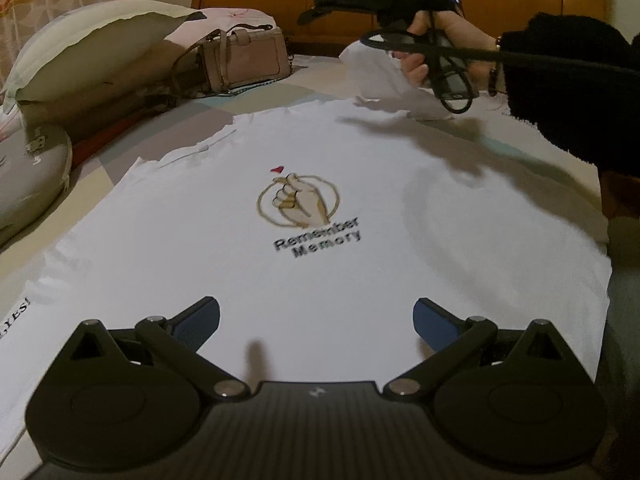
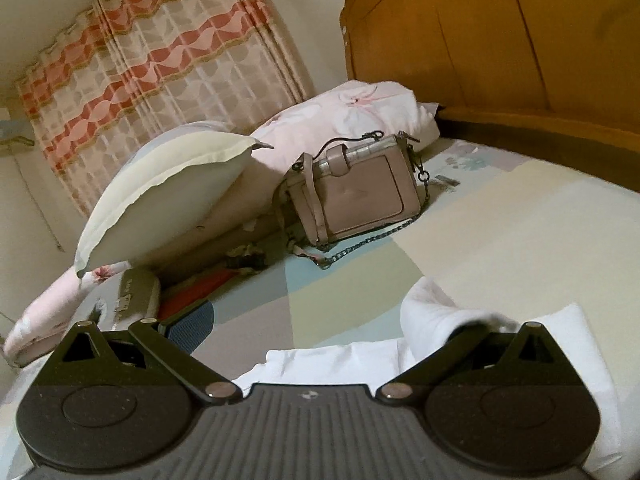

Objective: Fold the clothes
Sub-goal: 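Carry the sleeve with the right gripper across the shirt body toward the collar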

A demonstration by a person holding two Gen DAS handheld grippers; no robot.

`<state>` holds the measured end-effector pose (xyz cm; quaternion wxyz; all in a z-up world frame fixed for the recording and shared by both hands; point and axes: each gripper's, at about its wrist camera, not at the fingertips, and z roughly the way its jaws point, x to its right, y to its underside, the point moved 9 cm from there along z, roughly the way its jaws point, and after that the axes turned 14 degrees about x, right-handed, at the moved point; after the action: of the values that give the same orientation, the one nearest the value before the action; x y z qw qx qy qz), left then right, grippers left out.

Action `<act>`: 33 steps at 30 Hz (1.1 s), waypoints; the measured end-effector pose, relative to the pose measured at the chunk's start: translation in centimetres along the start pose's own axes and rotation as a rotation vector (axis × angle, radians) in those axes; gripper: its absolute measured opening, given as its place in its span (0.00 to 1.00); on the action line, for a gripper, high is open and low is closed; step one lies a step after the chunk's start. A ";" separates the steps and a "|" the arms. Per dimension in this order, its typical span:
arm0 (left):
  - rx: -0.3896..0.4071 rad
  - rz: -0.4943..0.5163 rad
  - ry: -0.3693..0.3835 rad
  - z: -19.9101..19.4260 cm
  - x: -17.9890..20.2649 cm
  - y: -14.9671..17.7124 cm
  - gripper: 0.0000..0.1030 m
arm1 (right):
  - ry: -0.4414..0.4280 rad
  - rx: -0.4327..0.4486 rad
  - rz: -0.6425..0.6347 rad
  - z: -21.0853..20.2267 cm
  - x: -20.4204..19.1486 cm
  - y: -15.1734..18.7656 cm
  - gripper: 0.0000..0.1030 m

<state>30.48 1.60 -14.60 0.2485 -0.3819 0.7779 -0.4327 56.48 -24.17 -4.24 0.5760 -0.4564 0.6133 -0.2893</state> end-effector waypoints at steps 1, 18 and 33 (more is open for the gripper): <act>-0.003 -0.002 -0.002 -0.1 -0.2 0.2 0.99 | -0.005 0.003 -0.013 0.1 -0.5 0.2 1.00; -0.032 -0.034 -0.031 -0.2 -2.1 1.9 0.99 | -0.178 -0.024 -0.090 1.3 -9.6 4.4 1.00; -0.052 -0.049 -0.054 -0.2 -2.9 2.8 0.99 | -0.332 -0.081 -0.090 0.8 -15.5 6.9 1.00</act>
<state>30.96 5.00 -16.69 0.2484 -0.4188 0.7724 -0.4079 54.41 -7.30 -3.58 0.6371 -0.5477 0.5000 -0.2103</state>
